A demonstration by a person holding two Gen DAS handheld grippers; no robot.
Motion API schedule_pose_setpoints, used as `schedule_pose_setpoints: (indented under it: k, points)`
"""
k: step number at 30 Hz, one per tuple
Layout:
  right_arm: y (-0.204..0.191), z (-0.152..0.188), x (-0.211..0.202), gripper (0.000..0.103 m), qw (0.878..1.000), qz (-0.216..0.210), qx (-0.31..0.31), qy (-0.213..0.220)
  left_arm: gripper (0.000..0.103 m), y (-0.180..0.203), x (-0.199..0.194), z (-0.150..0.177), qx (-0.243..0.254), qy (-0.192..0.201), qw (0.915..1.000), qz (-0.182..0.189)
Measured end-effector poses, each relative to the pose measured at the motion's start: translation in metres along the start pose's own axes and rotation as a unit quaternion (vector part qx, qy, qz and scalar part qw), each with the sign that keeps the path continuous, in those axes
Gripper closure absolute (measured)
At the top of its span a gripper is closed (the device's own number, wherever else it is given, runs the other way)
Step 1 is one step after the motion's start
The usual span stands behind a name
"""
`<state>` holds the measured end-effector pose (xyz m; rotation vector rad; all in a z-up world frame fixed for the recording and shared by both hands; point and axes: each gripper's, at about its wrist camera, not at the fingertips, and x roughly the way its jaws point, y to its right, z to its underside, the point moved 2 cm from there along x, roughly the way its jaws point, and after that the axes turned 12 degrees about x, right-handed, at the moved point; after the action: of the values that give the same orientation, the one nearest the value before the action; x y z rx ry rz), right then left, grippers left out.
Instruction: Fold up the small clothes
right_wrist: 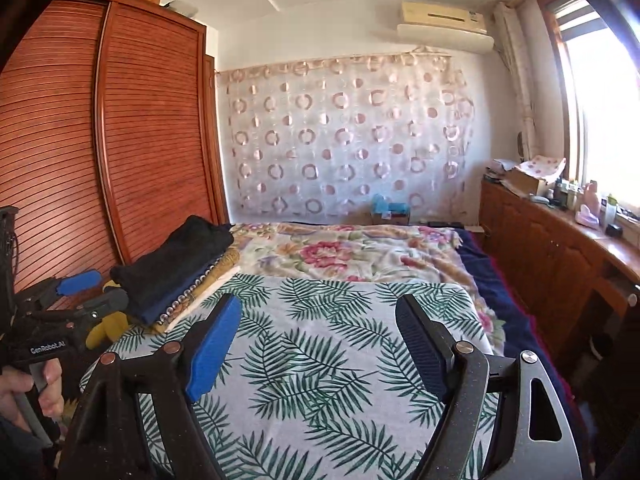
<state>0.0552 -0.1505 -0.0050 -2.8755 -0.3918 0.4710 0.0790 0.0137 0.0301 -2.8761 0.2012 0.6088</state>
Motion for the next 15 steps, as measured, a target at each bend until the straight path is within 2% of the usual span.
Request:
schedule_pose_setpoints:
  k: [5,15]
  points:
    - [-0.001,0.010,-0.013,0.022,1.000,0.001,0.001,0.003,0.020,-0.001,-0.002,0.001,-0.005,0.000,1.0000,-0.002]
    - [-0.007,0.010,-0.024,0.022,1.000,0.004,0.005,0.007,0.020,0.003,-0.002,0.001,-0.001,0.003,1.0000,0.001]
